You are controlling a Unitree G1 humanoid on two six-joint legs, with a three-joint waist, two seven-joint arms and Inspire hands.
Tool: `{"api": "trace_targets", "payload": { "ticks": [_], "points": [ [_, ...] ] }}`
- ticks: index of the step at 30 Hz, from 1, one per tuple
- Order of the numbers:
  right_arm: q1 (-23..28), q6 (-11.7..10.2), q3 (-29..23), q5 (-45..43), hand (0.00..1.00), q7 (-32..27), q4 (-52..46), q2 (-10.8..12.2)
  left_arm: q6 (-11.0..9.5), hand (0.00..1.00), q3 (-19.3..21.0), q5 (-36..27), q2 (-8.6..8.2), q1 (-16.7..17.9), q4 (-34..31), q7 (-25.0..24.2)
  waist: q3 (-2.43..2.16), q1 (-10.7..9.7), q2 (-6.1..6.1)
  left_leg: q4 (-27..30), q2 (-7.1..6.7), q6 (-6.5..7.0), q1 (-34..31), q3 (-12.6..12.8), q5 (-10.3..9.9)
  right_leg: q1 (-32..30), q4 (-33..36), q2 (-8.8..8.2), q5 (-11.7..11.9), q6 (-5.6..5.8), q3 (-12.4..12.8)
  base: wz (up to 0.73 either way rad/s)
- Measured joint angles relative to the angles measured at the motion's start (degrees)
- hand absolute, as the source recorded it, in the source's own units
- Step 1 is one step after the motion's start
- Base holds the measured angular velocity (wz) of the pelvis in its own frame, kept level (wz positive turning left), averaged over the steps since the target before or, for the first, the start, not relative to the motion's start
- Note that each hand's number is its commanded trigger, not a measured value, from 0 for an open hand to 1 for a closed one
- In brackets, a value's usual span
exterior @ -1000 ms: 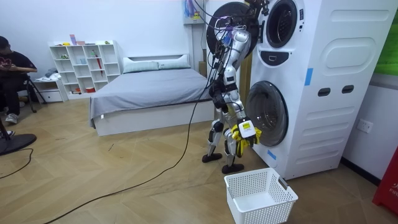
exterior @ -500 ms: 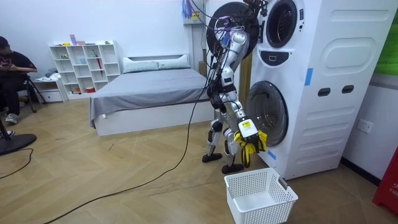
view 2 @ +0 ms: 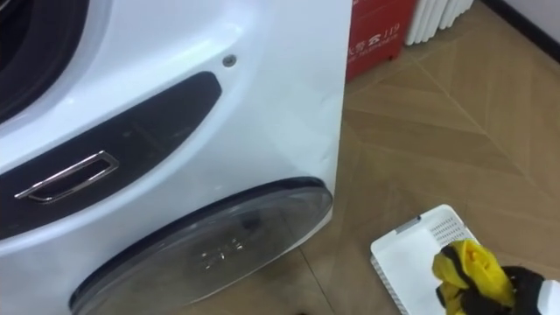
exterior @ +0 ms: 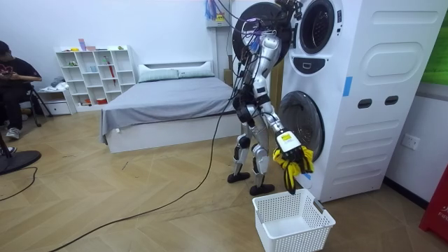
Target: Pick clothes from washing machine
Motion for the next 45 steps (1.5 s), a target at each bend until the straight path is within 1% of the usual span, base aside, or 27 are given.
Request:
{"api": "trace_targets", "payload": {
  "ticks": [7, 8, 9, 10, 11, 14, 18, 21, 24, 26, 29, 32, 36, 39, 43, 45],
  "points": [
    [-1.7, 0.0, 0.0, -1.8, 1.0, -2.9, 0.0, -1.6, 0.3, 0.0, -0.1, -0.7, 0.29, 0.2, -0.6, 0.0, -0.02, 0.1, -0.26, 0.4, -0.18, 0.11, -1.3, 0.1, 0.1, -1.6, 0.1, -0.09, -0.1, 0.11, 0.2, 0.0],
    [-1.8, 0.0, 0.0, -1.8, 0.98, -3.7, 0.0, -1.8, 0.4, 0.0, -0.1, -0.7, 0.31, 0.2, -0.8, 0.0, 0.02, 0.1, -0.35, 0.8, -0.17, 0.12, -1.5, 0.1, 0.1, -1.7, 0.2, -0.1, -0.1, 0.12, 0.3, 0.0],
    [-1.9, 0.0, 0.0, -1.8, 0.64, -4.1, 0.0, -1.9, 0.5, 0.0, -0.1, -0.7, 0.32, 0.2, -1.1, 0.1, 0.08, 0.1, -0.44, 1.0, -0.16, 0.12, -1.5, 0.0, 0.1, -1.7, 0.2, -0.09, -0.1, 0.12, 0.4, -0.03],
    [-2.2, 0.0, 0.0, -1.9, 0.09, -4.6, 0.0, -1.9, 0.6, 0.0, -0.1, -0.7, 0.32, 0.2, -1.5, 0.1, 0.14, 0.2, -0.54, 1.3, -0.15, 0.12, -1.6, 0.0, 0.1, -1.7, 0.2, -0.03, -0.2, 0.2, 0.5, -0.05],
    [-2.4, 0.0, 0.1, -1.9, 0.0, -4.9, -0.1, -1.9, 0.6, 0.0, -0.2, -0.7, 0.32, 0.2, -1.7, 0.1, 0.16, 0.2, -0.6, 1.3, -0.18, 0.13, -1.7, 0.1, 0.1, -1.8, 0.1, 0.0, -0.2, 0.24, 0.7, -0.06],
    [-2.1, 0.2, 0.1, -2.0, 0.0, -5.4, -2.3, -2.5, 0.6, 0.0, -0.2, -0.7, 0.4, 0.2, -1.8, 0.1, 0.15, 0.2, -0.65, 1.3, -0.36, 0.14, -2.2, 0.2, 0.1, -2.6, 0.2, 0.0, -0.1, 0.33, 0.9, -0.01],
    [-2.2, 0.2, 0.2, -2.0, 0.0, -6.4, -4.1, -3.4, 0.7, 0.0, -0.2, -0.7, 0.46, 0.2, -1.7, 0.1, 0.16, 0.4, -0.66, 1.7, -0.29, 0.21, -2.9, 0.2, 0.1, -3.1, 0.4, 0.0, 0.0, 0.4, 0.9, 0.0],
    [-2.3, -0.1, 0.2, -1.6, 0.0, -6.7, -4.9, -3.9, 0.4, 0.0, -0.3, -0.7, 0.72, 0.3, -1.8, 0.1, 0.29, 0.4, -0.89, 2.1, -0.35, 0.2, -3.2, 0.2, 0.1, -3.6, 1.1, 0.04, -0.1, 0.28, 1.0, 0.0],
    [-2.7, -0.1, 0.2, -1.6, 0.0, -8.3, -5.1, -4.2, 0.2, 0.0, -0.3, -0.7, 1.3, 0.8, -2.4, 0.1, 0.29, 0.4, -0.93, 2.3, -0.31, 0.2, -3.6, 0.1, 0.1, -3.7, 1.1, 0.09, -0.1, 0.33, 1.2, 0.0],
    [-2.7, -0.2, 0.2, -1.6, 0.0, -9.2, -5.1, -4.8, 0.1, 0.0, -0.9, -0.7, 2.02, 1.5, -3.5, 0.2, 0.28, 0.4, -0.94, 2.4, -0.3, 0.2, -3.6, 0.1, 0.1, -3.6, 1.1, 0.06, 0.0, 0.36, 1.2, 0.0],
    [-2.7, -0.3, 0.2, -1.0, 0.0, -9.9, -5.2, -5.5, 0.0, 0.0, -1.5, -0.7, 2.26, 1.6, -3.8, 0.2, 0.28, 0.4, -0.94, 2.3, -0.3, 0.21, -3.6, 0.1, 0.1, -3.6, 1.1, 0.03, 0.0, 0.38, 1.1, 0.0],
    [-2.7, -0.3, 0.2, -0.6, 0.0, -10.4, -5.3, -5.6, 0.0, 0.0, -2.3, -0.7, 2.38, 1.6, -3.9, 0.3, 0.27, 0.4, -0.94, 2.1, -0.23, 0.23, -3.6, 0.1, 0.0, -3.6, 1.2, 0.04, 0.0, 0.3, 1.0, 0.0],
    [-2.7, -0.4, 0.3, -0.7, 0.0, -10.9, -5.2, -5.6, 0.0, 0.0, -2.5, -0.7, 2.39, 1.6, -3.9, 0.3, 0.27, 0.4, -0.94, 2.0, -0.2, 0.21, -3.6, 0.0, 0.0, -3.7, 1.2, 0.06, 0.2, 0.1, 0.8, 0.0],
    [-2.7, -0.5, 0.3, -0.7, 0.0, -10.9, -5.0, -5.6, 0.0, 0.0, -2.5, -0.6, 2.4, 1.6, -3.9, 0.3, 0.27, 0.8, -0.94, 2.1, -0.22, 0.22, -3.5, 0.0, 0.0, -3.7, 1.2, 0.03, 0.2, 0.11, 0.8, 0.0],
    [-2.3, -0.5, 0.3, -0.6, 0.0, -10.8, -4.7, -5.6, 0.1, 0.0, -2.5, -0.6, 2.4, 1.6, -4.5, 0.1, 0.25, 1.8, -0.98, 2.3, -0.26, 0.23, -3.5, 0.0, 0.0, -3.7, 1.2, -0.02, 0.1, 0.14, 0.9, 0.0],
    [-2.3, -0.5, 0.3, -0.6, 0.0, -10.8, -4.7, -5.6, 0.0, 0.0, -2.5, -0.8, 2.42, 1.9, -4.5, 0.1, 0.25, 1.9, -0.98, 2.3, -0.26, 0.23, -3.5, -0.1, 0.0, -3.6, 1.2, -0.05, 0.1, 0.14, 0.8, 0.0]
  ]
}}
